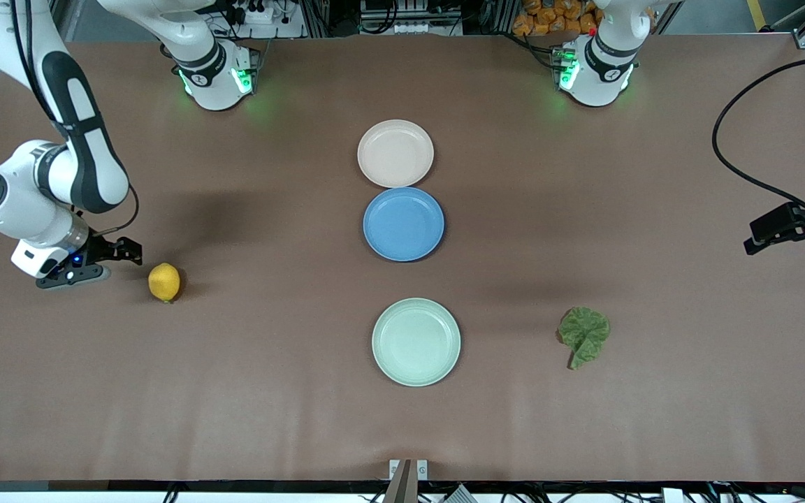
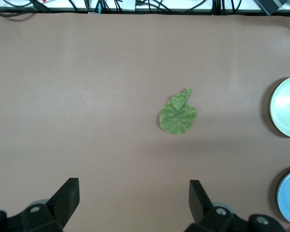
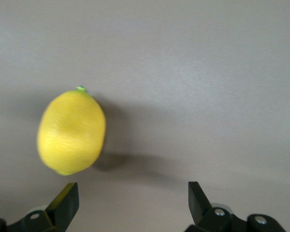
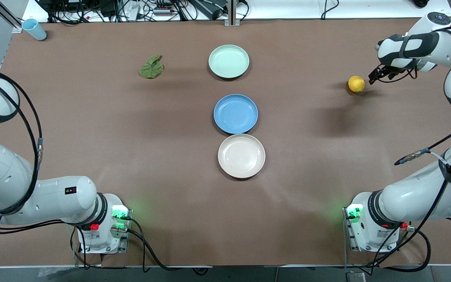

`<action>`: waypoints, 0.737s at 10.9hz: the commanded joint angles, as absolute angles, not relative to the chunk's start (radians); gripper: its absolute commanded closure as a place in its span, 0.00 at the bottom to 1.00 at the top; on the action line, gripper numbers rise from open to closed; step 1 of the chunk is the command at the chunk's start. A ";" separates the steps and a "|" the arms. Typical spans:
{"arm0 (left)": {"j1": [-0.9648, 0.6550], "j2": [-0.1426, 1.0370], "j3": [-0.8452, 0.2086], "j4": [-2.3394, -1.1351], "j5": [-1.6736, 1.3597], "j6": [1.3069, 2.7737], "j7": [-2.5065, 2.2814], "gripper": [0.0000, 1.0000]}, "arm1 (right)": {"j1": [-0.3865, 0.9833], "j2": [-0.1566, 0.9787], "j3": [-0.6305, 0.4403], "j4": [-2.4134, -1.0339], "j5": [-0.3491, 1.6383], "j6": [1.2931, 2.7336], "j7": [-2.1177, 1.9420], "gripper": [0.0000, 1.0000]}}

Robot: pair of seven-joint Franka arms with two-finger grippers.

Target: Pick lemon and lettuce from plates

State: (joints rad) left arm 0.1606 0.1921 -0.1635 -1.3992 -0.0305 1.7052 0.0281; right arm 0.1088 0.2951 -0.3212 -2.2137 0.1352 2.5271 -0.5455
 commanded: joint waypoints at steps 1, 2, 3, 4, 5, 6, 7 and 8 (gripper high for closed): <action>0.164 0.125 -0.164 -1.414 -0.035 1.640 -0.006 0.00 | 0.129 0.140 -0.318 -2.350 0.146 2.522 -0.557 0.00; 0.166 0.118 -0.163 -1.414 -0.035 1.628 -0.003 0.00 | 0.130 0.129 -0.318 -2.359 0.144 2.519 -0.558 0.00; 0.166 0.115 -0.161 -1.414 -0.035 1.626 0.003 0.00 | 0.135 0.135 -0.316 -2.355 0.140 2.517 -0.558 0.00; 0.164 0.106 -0.166 -1.417 -0.034 1.625 0.005 0.00 | 0.140 0.137 -0.314 -2.343 0.140 2.516 -0.555 0.00; 0.161 0.094 -0.172 -1.425 -0.034 1.623 0.009 0.00 | 0.144 0.137 -0.314 -2.306 0.140 2.499 -0.551 0.00; 0.161 0.072 -0.181 -1.437 -0.034 1.602 0.012 0.00 | 0.147 0.140 -0.313 -2.237 0.141 2.394 -0.522 0.00; 0.161 0.065 -0.183 -1.443 -0.034 1.595 0.015 0.00 | 0.150 0.144 -0.313 -2.145 0.140 2.252 -0.438 0.00; 0.164 0.061 -0.186 -1.453 -0.029 1.595 0.035 0.00 | 0.169 0.146 -0.313 -2.067 0.137 2.138 -0.361 0.00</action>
State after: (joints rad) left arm 0.1575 0.1059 -0.1775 -1.4060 -0.0305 1.6060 0.0119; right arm 0.1444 0.1594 -0.3124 -2.2299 0.1357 2.3725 -0.4983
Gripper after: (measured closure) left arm 0.000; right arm 0.000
